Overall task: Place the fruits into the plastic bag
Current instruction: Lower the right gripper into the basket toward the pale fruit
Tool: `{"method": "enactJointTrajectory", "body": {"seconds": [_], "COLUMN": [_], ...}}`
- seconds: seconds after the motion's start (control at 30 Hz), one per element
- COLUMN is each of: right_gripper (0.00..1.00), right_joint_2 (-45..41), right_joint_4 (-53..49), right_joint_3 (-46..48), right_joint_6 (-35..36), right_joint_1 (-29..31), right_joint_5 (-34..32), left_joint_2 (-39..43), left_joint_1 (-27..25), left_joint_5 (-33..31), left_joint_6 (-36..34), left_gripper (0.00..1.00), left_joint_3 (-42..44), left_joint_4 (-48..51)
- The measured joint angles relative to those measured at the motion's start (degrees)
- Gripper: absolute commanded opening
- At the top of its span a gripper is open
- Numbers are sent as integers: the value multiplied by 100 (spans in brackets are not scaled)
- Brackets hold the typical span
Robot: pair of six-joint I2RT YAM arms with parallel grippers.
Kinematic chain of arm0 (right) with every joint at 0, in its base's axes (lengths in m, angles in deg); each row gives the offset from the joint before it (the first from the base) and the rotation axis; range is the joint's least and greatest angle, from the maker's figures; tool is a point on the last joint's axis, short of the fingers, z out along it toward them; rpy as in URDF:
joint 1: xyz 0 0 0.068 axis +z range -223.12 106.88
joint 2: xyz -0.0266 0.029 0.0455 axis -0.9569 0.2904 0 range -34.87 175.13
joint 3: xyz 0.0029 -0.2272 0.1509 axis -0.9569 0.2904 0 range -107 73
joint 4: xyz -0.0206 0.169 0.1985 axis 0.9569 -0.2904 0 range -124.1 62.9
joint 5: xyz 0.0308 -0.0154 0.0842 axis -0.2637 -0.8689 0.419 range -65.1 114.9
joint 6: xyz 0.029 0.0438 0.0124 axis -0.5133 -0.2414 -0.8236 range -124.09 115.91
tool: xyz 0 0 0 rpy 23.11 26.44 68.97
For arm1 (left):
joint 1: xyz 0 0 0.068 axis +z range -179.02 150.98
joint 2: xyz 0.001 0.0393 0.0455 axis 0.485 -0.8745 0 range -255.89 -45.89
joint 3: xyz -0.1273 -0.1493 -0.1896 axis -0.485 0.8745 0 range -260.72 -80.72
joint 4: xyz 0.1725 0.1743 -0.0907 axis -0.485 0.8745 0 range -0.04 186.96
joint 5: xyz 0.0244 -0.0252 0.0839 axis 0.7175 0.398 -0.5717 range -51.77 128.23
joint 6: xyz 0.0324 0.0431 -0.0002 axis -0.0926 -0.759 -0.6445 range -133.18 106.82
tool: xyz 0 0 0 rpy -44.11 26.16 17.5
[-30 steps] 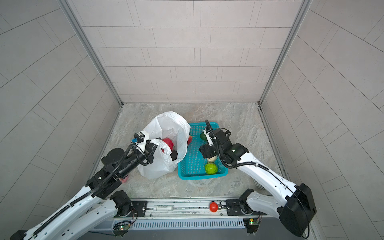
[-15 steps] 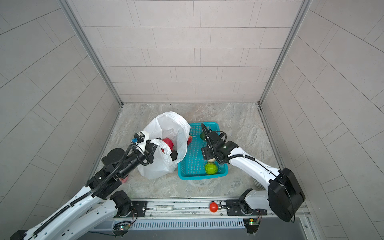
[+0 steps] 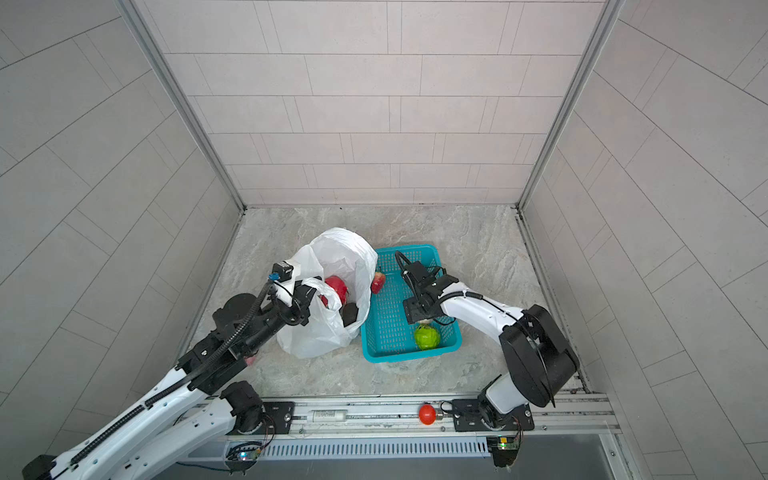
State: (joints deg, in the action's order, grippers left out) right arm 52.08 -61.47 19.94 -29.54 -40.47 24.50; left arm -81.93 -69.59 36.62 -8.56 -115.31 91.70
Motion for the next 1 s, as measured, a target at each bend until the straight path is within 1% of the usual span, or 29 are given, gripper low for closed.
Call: {"method": "enactJointTrajectory", "body": {"seconds": [0.13, 0.23, 0.33, 0.47, 0.53, 0.67, 0.8, 1.0], "right_gripper": [73, 65, 54, 31, 25, 16, 13, 14], "right_joint_2": [227, 332, 339, 337, 334, 210, -332, -1281], "right_joint_4": [-44, -37, -11, 48, 66, 70, 79, 262], "right_joint_3": [-31, -39, -39, -39, -37, -24, -26, -282], "right_joint_6": [-2, 7, 4, 4, 9, 13, 39, 308], "right_joint_1": [-9, -9, -9, -9, -9, -9, -9, 7], "right_joint_5": [63, 125, 131, 118, 120, 122, 109, 326], "left_joint_2": [0, 0, -4, -17, -24, -26, -13, 76], "left_joint_1": [0, 0, 0, 0, 0, 0, 0, 0], "left_joint_5": [-50, -103, -122, -138, -146, -149, -149, -144], "left_joint_6": [46, 55, 55, 57, 59, 74, 74, 74], "left_gripper": [0, 0, 0, 0, 0, 0, 0, 0], "left_joint_3": [0, 0, 0, 0, 0, 0, 0, 0], "left_joint_4": [46, 61, 83, 153, 168, 173, 179, 181]}}
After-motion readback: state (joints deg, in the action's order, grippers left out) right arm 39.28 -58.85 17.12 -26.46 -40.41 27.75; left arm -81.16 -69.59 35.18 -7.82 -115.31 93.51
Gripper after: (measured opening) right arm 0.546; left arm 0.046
